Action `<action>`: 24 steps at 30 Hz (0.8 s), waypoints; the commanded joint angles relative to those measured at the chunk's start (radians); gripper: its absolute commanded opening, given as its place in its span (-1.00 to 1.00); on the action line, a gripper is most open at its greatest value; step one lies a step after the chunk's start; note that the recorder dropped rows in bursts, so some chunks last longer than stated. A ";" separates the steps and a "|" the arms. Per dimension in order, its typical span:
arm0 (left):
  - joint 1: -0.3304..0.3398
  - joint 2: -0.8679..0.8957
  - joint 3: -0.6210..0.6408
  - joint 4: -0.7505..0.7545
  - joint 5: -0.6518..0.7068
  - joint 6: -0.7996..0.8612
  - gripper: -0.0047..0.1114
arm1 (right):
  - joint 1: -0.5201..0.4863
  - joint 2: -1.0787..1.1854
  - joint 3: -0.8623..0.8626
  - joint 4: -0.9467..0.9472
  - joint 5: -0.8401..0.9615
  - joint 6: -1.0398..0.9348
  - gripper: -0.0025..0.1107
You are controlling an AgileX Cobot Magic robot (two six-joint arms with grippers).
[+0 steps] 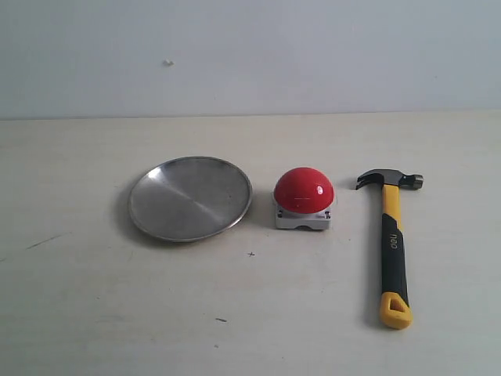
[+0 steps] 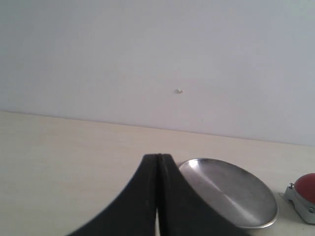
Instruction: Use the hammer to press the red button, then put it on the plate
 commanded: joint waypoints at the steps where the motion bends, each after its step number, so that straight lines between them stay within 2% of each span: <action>1: 0.001 -0.006 0.003 -0.001 0.003 -0.007 -0.92 | -0.084 0.128 -0.046 0.004 0.153 0.044 -0.96; 9: 0.001 -0.006 0.003 -0.001 0.003 -0.007 -0.92 | -0.306 0.384 -0.092 0.004 0.636 0.267 -0.96; 13: 0.001 -0.006 0.003 -0.001 0.003 -0.007 -0.92 | -0.378 0.510 -0.137 0.004 0.969 0.363 -0.96; 15: 0.001 -0.006 0.003 -0.001 0.003 -0.007 -0.92 | -0.399 0.567 -0.182 -0.076 1.060 0.499 -0.96; 16: 0.001 -0.006 0.003 -0.001 0.003 -0.007 -0.92 | -0.402 0.591 -0.211 -0.152 1.080 0.572 -0.96; 18: 0.001 -0.006 0.003 -0.001 0.003 -0.007 -0.92 | -0.407 0.635 -0.282 -0.430 1.115 0.832 -0.96; 20: 0.001 -0.006 0.003 -0.001 0.003 -0.007 -0.92 | -0.407 0.671 -0.358 -0.781 1.150 1.163 -0.96; 24: 0.001 -0.006 0.003 -0.001 0.003 -0.007 -0.92 | -0.405 0.745 -0.550 -1.337 1.376 1.694 -0.96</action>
